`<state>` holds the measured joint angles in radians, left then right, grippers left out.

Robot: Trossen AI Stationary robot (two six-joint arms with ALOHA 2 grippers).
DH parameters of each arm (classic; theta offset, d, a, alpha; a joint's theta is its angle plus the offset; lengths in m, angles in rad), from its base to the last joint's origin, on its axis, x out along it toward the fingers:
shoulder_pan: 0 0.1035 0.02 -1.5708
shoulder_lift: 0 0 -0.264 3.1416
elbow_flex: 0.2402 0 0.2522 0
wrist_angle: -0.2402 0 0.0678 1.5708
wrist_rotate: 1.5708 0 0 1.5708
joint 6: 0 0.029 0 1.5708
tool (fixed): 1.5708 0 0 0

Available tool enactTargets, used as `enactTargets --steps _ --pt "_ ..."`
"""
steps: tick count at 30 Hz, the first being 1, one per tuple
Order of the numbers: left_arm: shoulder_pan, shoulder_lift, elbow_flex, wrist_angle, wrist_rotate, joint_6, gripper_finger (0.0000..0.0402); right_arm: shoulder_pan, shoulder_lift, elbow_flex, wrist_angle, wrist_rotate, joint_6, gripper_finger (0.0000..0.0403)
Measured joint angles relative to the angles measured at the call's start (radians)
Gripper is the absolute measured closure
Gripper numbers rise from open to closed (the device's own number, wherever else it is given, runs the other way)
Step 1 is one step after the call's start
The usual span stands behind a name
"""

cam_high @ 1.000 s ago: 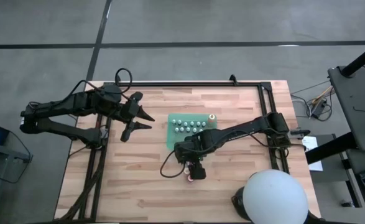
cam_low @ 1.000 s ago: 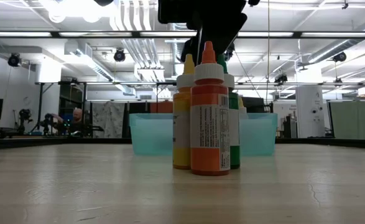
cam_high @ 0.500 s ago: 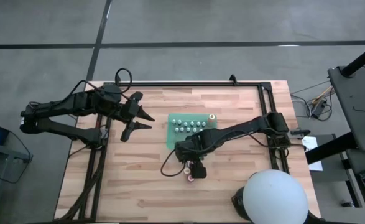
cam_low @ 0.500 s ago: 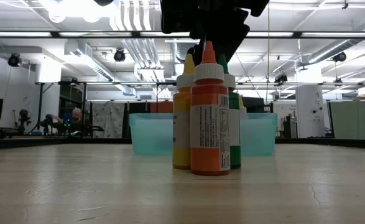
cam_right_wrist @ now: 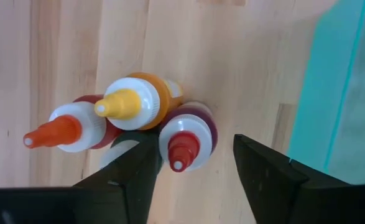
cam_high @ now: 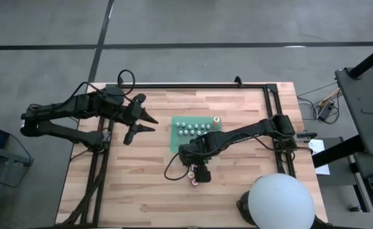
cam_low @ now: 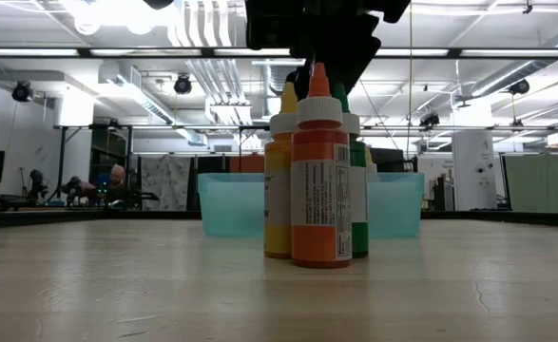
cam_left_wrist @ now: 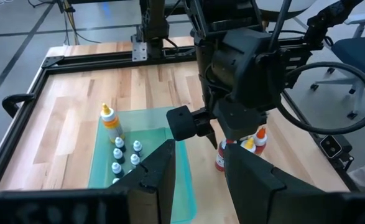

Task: Pick & Place food coloring
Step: Put the big red food coloring bottle into the green container

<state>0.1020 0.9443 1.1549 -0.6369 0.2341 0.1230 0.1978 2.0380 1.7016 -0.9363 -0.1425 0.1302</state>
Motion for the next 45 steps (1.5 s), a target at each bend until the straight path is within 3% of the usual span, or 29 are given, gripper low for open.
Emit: enactTargets --steps 13,23,30,37,45 --pt "0.001 0.0 0.0 0.0 -0.002 0.005 0.0294 0.0 0.0 0.0 0.002 -0.019 -0.021 0.0297" --pt "0.001 0.0 0.0 0.0 -0.002 0.005 0.0294 -0.001 0.0 0.005 0.0 -0.018 -0.021 0.0298" --pt "0.001 0.0 0.0 0.0 -0.008 0.005 0.0294 -0.018 0.002 0.082 -0.017 -0.015 0.005 0.0298" --pt "0.001 0.0 0.0 0.0 -0.011 0.005 0.0294 -0.062 -0.001 0.231 -0.169 -0.008 0.026 0.0298" --pt "0.001 0.0 0.0 0.0 -0.011 0.005 0.0294 -0.112 -0.002 0.335 -0.302 0.093 -0.003 0.0298"
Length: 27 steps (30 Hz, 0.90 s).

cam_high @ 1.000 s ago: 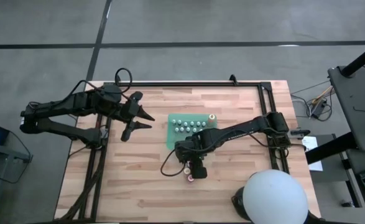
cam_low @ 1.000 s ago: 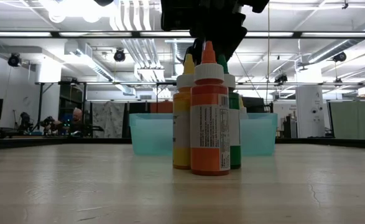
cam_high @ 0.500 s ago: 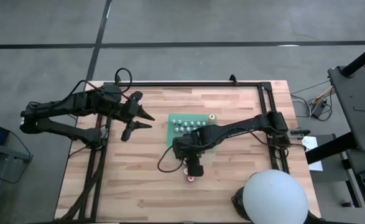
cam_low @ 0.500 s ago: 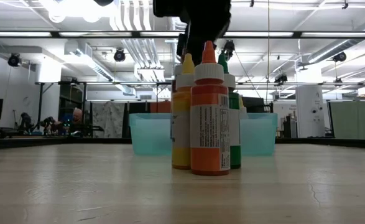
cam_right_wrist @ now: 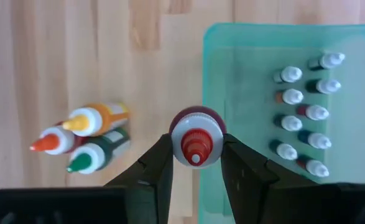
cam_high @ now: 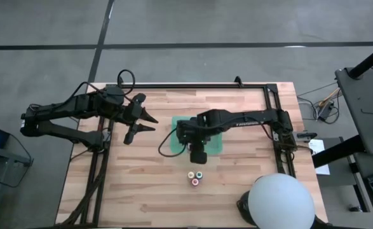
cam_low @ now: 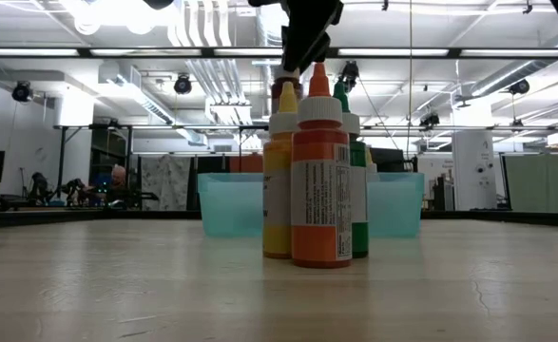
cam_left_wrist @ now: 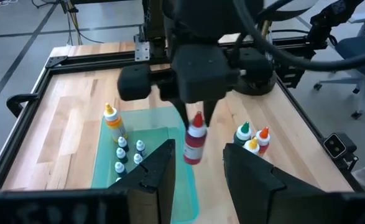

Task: Pick & Place food coloring
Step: Put the big red food coloring bottle into the green container

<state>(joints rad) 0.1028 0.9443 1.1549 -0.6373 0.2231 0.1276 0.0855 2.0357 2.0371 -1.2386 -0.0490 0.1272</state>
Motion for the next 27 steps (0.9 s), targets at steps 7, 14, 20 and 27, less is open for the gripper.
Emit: enactTargets --steps 7,14,20,27 --pt "0.0 0.0 0.0 0.0 0.0 0.0 0.0294 -0.01 -0.004 -0.028 -0.02 0.0 -0.011 0.0298" --pt "0.0 0.0 0.0 0.0 0.0 0.0 0.0294 -0.012 -0.046 -0.053 -0.049 0.023 -0.015 0.0298" --pt "0.0 0.0 0.0 0.0 -0.001 0.0 0.0294 -0.032 -0.137 -0.112 -0.043 0.035 -0.006 0.0298" --pt "0.0 0.0 0.0 0.0 -0.001 0.0 0.0294 -0.071 -0.237 -0.257 -0.011 0.034 0.021 0.0298"
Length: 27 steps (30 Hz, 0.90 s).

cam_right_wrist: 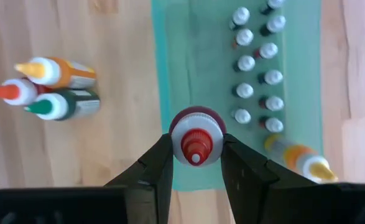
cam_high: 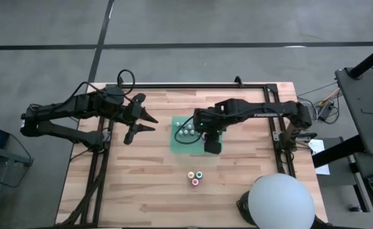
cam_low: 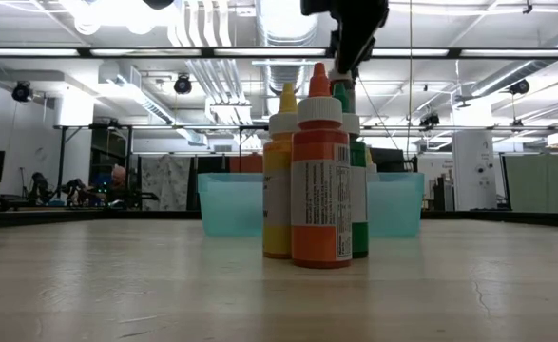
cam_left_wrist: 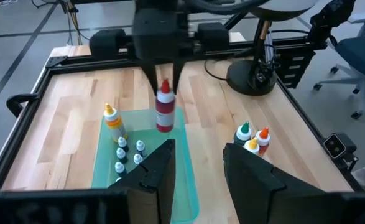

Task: Pick & Place food coloring
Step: Put the big red food coloring bottle into the green container

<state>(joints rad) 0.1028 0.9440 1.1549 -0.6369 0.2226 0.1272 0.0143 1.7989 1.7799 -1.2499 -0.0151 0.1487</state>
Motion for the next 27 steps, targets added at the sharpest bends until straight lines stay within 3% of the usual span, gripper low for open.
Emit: enactTargets --steps 15,27 --pt "0.0 0.0 0.0 0.0 -0.008 0.0 0.0294 -0.086 -0.221 -0.361 0.158 -0.001 0.077 0.0298" --pt "0.0 0.0 0.0 0.0 -0.009 0.0 0.0294 -0.169 -0.268 -0.402 0.179 -0.011 0.051 0.0298"
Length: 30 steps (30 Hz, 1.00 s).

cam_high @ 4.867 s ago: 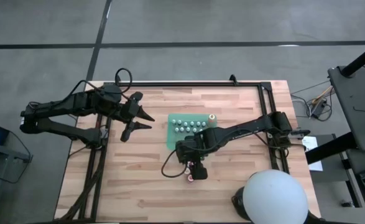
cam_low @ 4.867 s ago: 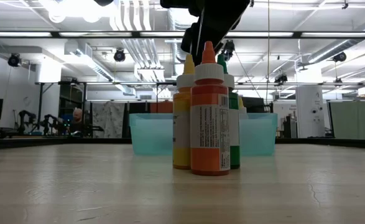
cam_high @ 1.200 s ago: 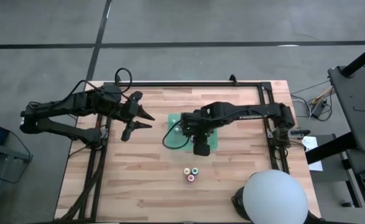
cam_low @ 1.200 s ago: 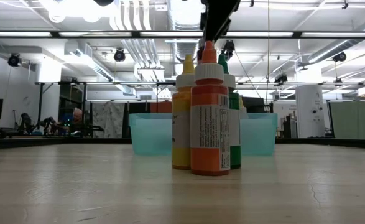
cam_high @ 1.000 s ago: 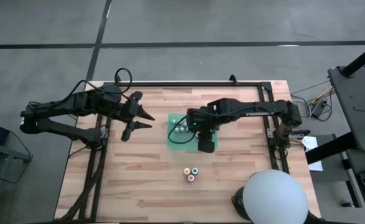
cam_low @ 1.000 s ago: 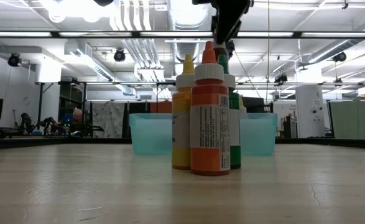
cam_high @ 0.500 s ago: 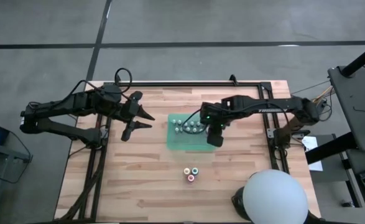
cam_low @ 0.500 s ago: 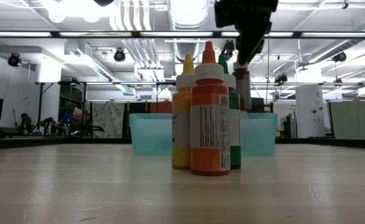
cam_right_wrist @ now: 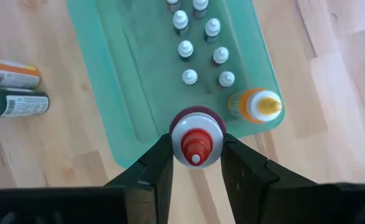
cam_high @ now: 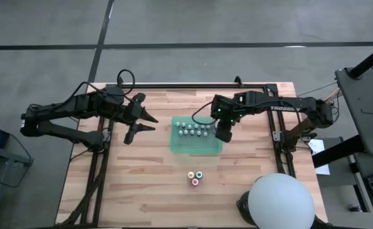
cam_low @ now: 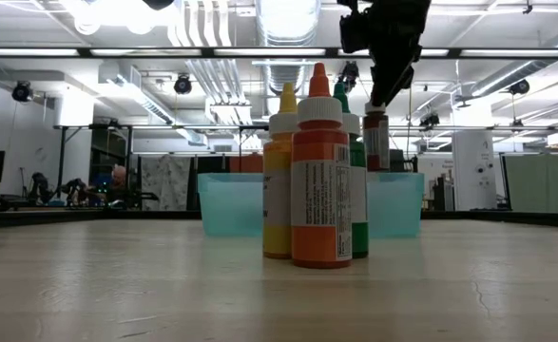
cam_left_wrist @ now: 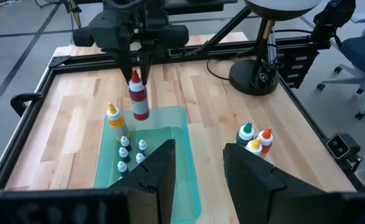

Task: Pick & Place food coloring
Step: Put the big red food coloring bottle into the green container

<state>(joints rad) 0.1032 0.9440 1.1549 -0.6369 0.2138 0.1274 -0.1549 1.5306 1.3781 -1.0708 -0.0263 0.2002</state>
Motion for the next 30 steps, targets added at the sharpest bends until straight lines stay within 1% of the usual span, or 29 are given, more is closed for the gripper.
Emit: enactTargets --steps 10,30 --pt "0.0 0.0 0.0 0.0 -0.005 -0.008 0.0294 -0.012 0.032 -0.008 0.039 -0.004 -0.054 0.0298" --pt "0.0 0.0 0.0 0.0 -0.019 -0.008 0.0294 -0.012 0.032 -0.172 0.183 -0.008 -0.038 0.0298"
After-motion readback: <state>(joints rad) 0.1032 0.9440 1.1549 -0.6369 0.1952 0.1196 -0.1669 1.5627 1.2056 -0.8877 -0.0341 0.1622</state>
